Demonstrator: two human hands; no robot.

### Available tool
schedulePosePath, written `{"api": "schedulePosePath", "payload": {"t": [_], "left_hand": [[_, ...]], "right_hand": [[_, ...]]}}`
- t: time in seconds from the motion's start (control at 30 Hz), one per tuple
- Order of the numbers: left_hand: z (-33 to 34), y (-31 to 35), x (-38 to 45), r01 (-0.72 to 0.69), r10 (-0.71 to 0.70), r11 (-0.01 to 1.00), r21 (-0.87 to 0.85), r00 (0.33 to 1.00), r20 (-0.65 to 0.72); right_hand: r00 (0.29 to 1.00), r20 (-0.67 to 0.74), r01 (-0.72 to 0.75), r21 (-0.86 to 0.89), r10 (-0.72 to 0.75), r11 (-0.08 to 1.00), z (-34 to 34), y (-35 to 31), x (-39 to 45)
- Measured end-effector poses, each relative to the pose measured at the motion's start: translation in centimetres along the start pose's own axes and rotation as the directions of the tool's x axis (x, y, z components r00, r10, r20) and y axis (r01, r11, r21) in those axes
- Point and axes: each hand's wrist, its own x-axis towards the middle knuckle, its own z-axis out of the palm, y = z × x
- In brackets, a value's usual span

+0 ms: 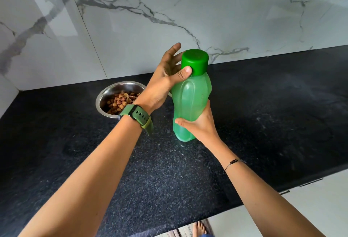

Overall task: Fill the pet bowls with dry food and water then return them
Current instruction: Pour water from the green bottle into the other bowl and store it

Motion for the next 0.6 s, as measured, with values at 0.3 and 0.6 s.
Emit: {"api": "schedulePosePath", "payload": {"t": [0.3,0.6], "left_hand": [[3.8,1.0,-0.1,0.012,0.071,0.963,0.268,0.953,-0.296],[6.3,-0.6,-3.5,-0.232,0.281,0.96,0.159,0.769,-0.574]], "right_hand": [[1.0,0.006,-0.018,-0.029,0.018,0.999,0.0,0.1,0.3],[0.998,-0.031,-0.057,0.008,0.057,0.998,0.7,0.5,1.0]]}}
